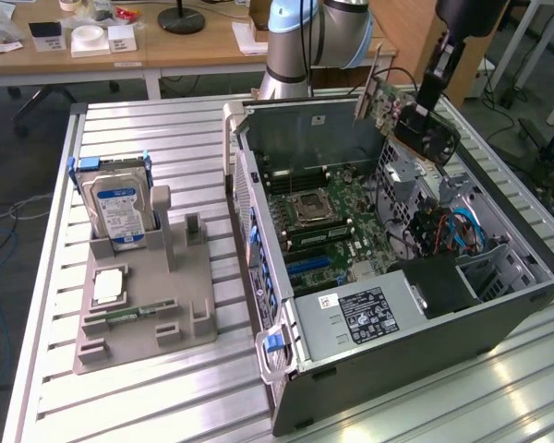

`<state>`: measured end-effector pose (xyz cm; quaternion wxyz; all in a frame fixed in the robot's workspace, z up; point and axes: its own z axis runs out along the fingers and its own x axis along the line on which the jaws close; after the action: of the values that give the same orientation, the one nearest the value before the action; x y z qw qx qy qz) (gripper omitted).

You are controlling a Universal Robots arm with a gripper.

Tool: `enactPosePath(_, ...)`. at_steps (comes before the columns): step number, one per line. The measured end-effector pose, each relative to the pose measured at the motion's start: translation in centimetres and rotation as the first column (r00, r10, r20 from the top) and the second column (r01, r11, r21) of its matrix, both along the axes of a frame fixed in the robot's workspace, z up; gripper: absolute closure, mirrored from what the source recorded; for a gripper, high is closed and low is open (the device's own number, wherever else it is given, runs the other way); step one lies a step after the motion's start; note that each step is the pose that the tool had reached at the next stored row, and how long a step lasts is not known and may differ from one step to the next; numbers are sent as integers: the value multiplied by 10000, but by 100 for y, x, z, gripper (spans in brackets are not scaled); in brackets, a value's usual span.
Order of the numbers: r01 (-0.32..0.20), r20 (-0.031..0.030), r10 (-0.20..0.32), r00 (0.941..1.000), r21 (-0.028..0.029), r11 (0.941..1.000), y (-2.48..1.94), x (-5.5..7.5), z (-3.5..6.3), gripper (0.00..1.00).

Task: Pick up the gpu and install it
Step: 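Insert the gpu into the slot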

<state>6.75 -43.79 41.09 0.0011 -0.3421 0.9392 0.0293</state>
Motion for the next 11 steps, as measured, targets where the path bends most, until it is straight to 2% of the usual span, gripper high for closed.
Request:
enactPosePath(5, -882, 0, 882, 9961, 0, 9961, 0, 0, -6, 73)
enactPosePath(8, -1428, 0, 1428, 9897, -1, 9897, 0, 0, -11, 73)
enactPosePath(11, -1960, 0, 1960, 9806, -1, 9806, 0, 0, -16, 73)
